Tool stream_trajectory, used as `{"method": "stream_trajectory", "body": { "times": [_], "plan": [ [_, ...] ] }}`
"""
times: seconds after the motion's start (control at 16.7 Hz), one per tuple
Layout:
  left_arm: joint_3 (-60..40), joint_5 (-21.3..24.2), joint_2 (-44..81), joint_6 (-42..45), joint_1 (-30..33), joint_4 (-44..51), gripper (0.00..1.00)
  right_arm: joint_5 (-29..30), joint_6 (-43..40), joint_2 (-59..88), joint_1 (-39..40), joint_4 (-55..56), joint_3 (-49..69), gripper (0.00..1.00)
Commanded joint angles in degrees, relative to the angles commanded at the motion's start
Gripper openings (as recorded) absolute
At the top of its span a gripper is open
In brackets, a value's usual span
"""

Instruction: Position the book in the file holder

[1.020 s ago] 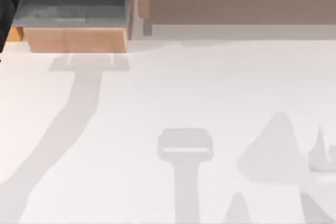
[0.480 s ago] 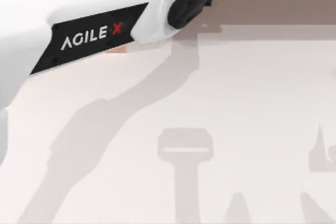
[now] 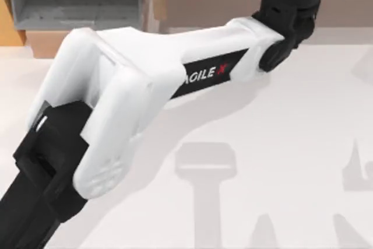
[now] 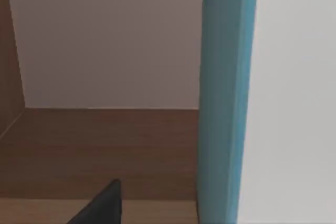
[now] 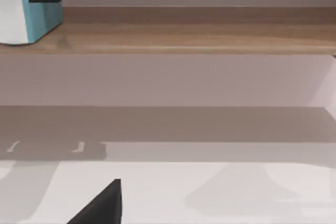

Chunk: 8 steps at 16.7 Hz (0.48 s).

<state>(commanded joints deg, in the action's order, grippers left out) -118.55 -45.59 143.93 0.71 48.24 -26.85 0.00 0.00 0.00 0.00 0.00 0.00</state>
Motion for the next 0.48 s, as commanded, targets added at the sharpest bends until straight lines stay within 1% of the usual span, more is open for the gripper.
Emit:
{"method": "stream_trajectory", "body": {
  "times": [0.48],
  "plan": [
    [-1.2,0.1,0.9,-0.1,-0.2,0.3,1.00,0.0,0.0,0.0,0.0,0.0,0.0,1.00]
  ]
}}
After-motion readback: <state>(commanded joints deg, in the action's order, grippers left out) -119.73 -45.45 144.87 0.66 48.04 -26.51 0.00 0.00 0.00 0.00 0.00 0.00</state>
